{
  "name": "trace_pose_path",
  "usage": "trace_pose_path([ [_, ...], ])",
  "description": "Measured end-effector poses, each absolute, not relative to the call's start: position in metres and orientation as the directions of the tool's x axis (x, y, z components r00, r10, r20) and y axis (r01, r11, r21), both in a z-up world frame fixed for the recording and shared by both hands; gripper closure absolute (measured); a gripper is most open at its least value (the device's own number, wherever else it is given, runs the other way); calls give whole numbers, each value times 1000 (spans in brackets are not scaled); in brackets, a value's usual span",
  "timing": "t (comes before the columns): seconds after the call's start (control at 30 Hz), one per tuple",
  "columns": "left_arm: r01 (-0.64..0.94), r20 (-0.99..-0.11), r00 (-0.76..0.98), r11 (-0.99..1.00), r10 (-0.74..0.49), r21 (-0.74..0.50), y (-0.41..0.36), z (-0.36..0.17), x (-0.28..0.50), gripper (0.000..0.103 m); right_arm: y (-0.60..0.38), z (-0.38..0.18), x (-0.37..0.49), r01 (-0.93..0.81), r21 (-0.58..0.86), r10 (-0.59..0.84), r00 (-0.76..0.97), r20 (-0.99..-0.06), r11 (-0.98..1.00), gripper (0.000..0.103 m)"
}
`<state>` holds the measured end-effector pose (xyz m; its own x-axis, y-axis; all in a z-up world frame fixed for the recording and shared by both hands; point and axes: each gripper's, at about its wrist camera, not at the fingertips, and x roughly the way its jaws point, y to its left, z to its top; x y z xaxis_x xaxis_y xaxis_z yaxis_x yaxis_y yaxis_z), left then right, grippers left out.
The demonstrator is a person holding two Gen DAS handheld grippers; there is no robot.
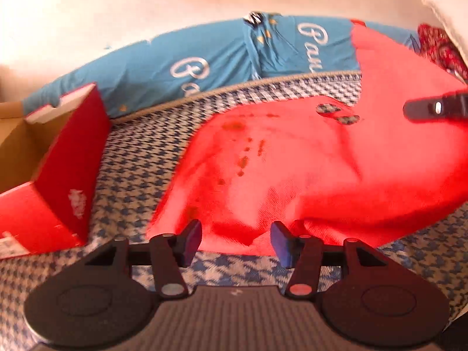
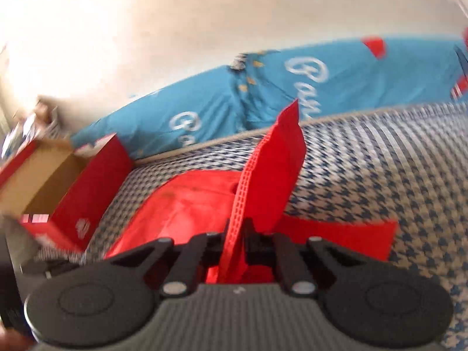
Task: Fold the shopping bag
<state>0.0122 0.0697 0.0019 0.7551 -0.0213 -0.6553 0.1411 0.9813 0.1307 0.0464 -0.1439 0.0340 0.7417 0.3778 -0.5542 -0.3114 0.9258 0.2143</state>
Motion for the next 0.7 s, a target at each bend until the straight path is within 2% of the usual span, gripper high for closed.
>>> trace_pose_path([
  [0.13,116,-614,788,991,-51,66,84,37,-19,44,-105,36,11,-448,114,434,722,-538,887,98],
  [0.27,108,-568,820,994,-70,33,92,71,-41,26,-73,31,-21,-544,53,476,679,-559,837,98],
  [0.43,131,-526,844,991,-108,7,87,98,-61,17,-50,22,-47,-615,8,496,629,-598,789,98],
  [0.6,174,-550,824,985,-140,10,80,90,-58,12,-37,17,-66,-690,-14,542,581,-608,724,98],
  [0.7,187,-604,781,982,-160,-17,75,73,-47,12,-31,16,-74,-722,-31,555,559,-615,692,98],
])
